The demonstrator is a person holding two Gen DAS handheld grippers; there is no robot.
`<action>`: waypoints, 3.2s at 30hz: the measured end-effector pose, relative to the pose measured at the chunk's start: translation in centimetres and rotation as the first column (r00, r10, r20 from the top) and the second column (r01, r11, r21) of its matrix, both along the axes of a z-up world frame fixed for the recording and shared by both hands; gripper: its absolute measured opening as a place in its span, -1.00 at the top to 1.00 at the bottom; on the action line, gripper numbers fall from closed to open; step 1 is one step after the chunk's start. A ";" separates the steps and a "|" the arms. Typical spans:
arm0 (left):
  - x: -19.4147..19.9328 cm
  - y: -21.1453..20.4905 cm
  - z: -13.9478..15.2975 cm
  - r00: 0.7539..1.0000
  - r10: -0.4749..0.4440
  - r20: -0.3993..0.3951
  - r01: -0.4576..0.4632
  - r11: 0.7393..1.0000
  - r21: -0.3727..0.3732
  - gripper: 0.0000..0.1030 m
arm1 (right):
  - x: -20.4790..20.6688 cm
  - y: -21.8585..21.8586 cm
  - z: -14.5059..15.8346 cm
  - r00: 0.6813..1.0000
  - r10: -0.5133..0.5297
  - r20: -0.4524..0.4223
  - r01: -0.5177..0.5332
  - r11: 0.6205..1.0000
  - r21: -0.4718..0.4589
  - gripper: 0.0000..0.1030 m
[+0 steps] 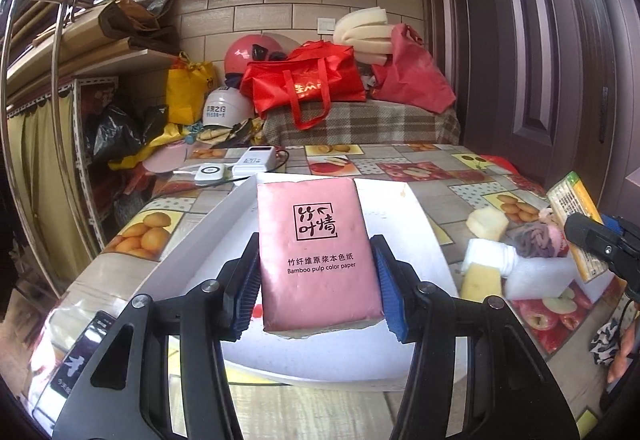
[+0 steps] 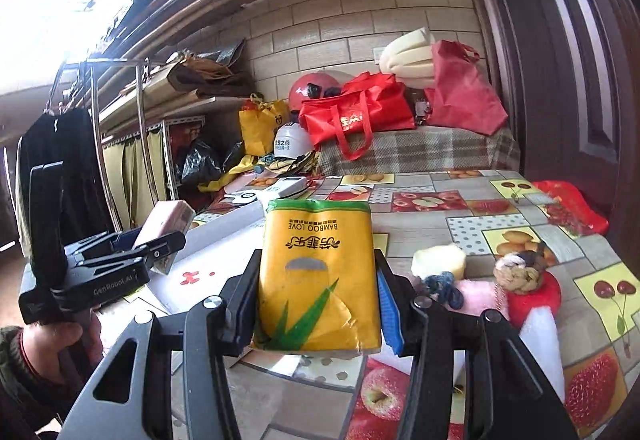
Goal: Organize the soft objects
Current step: 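Carry both tissue packs into the white tray and open both grippers, then move the left gripper to the leopard-print cloth while the right gripper grasps a white foam strip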
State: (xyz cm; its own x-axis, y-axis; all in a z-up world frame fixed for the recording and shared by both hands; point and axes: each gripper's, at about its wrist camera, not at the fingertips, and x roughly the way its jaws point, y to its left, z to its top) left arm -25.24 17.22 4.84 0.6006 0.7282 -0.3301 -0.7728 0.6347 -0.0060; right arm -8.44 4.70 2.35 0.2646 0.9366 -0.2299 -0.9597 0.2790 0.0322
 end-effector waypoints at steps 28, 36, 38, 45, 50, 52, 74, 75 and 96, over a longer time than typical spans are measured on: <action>1.9 9.5 -2.5 0.990 0.098 -0.102 -0.122 0.957 -0.262 -0.79 | -3.8 12.1 -2.4 0.996 0.019 0.086 0.002 0.971 -0.238 -0.74; 0.6 9.6 -2.0 0.984 0.167 -0.059 -0.177 0.953 -0.248 -0.79 | -4.0 11.6 -2.1 0.996 0.010 0.089 0.009 0.977 -0.212 -0.75; 0.3 9.5 -2.0 0.983 0.178 -0.049 -0.185 0.953 -0.241 -0.79 | -4.1 11.6 -2.0 0.995 0.008 0.097 0.012 0.980 -0.201 -0.75; 0.1 8.2 -1.4 0.981 0.191 -0.028 -0.193 0.967 -0.167 -0.79 | -4.2 10.1 -1.5 0.995 -0.002 0.102 0.017 0.990 -0.138 -0.76; 0.0 5.8 -0.5 0.982 0.190 -0.001 -0.190 0.981 -0.033 -0.79 | -4.6 8.5 -1.2 0.995 -0.003 0.097 0.014 0.994 -0.112 -0.76; -0.1 4.7 -0.3 0.983 0.181 0.013 -0.181 0.983 0.019 -0.79 | -4.8 7.8 -0.9 0.994 -0.005 0.107 0.015 0.996 -0.090 -0.76; 6.7 -4.1 -0.1 0.950 -0.310 -0.046 0.311 0.950 0.009 -0.79 | -0.8 -7.4 3.0 0.936 -0.309 0.165 0.243 0.912 0.330 -0.76; 7.0 -4.6 -0.1 0.941 -0.333 -0.057 0.334 0.942 0.016 -0.79 | 0.3 -9.0 3.4 0.935 -0.326 0.144 0.258 0.898 0.356 -0.77; 16.9 -20.2 -3.3 0.377 -0.816 -0.438 0.872 0.472 -0.131 -0.78 | 12.3 -5.4 -1.8 0.971 -0.223 -0.091 0.169 0.901 -0.400 -0.87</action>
